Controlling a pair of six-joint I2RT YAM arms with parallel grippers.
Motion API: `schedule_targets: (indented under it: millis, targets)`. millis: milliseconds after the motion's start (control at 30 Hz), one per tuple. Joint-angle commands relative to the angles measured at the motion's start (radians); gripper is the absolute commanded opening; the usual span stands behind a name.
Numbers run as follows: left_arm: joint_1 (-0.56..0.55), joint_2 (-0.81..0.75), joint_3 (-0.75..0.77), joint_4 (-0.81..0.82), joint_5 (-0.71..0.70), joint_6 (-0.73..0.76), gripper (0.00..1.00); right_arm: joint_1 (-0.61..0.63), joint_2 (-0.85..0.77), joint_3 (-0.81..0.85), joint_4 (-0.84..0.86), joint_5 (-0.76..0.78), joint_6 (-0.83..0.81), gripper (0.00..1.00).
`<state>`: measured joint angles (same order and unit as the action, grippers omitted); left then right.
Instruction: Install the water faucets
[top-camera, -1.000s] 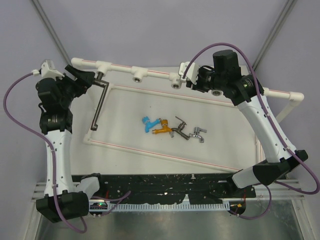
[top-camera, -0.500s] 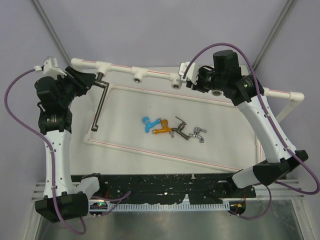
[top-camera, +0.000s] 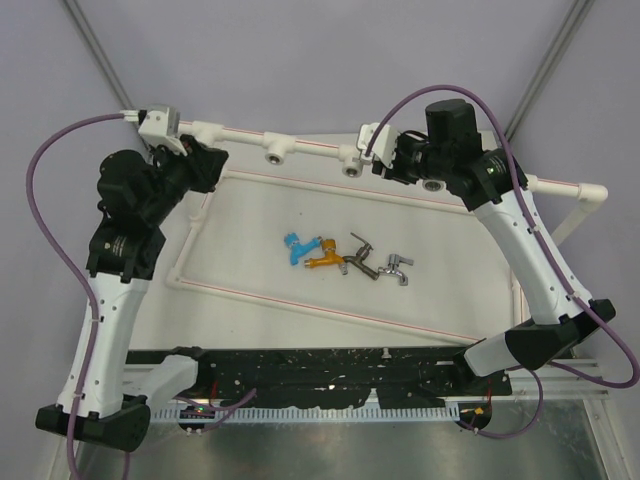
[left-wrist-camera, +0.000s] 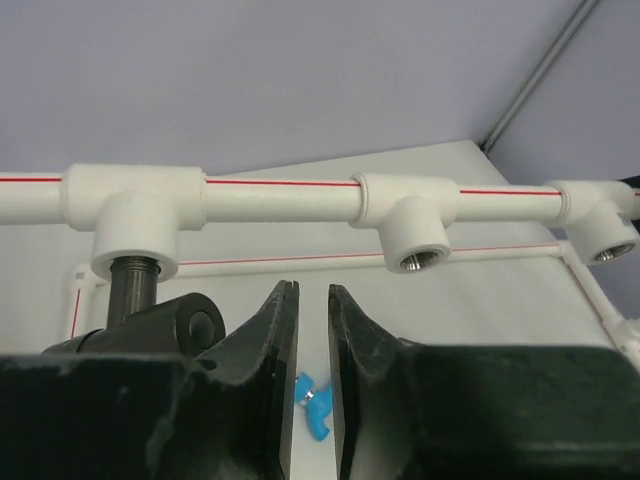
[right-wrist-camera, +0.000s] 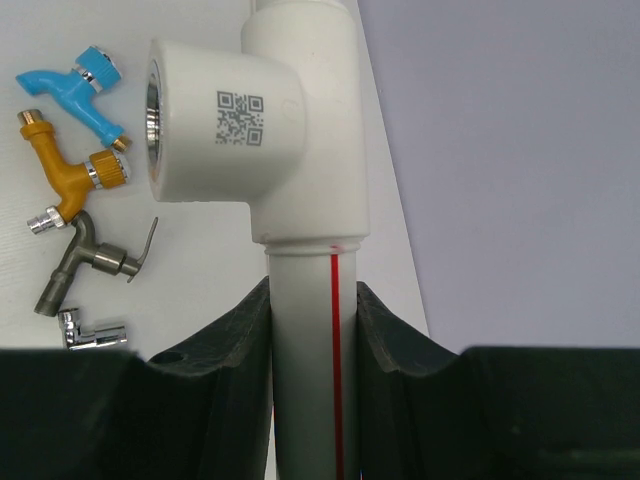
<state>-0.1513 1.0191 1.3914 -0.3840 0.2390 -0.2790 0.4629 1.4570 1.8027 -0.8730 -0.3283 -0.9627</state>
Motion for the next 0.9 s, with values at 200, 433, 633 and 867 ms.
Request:
schedule_targets:
  millis: [200,433,633,867]
  targets:
    - [-0.064,0.045,-0.038,-0.127,-0.059,0.086,0.34,0.02,0.059,-0.032,-0.021,-0.135,0.061,0.05]
    - [-0.088,0.041,0.055,-0.168,0.081,0.081,0.46,0.02,0.068,-0.025,-0.021,-0.138,0.064,0.05]
    - [-0.088,0.012,0.152,-0.193,-0.089,0.121,0.54,0.02,0.065,-0.026,-0.023,-0.133,0.062,0.05]
    - [-0.088,0.024,0.152,-0.167,-0.385,0.241,0.59,0.02,0.065,-0.026,-0.023,-0.137,0.062,0.05]
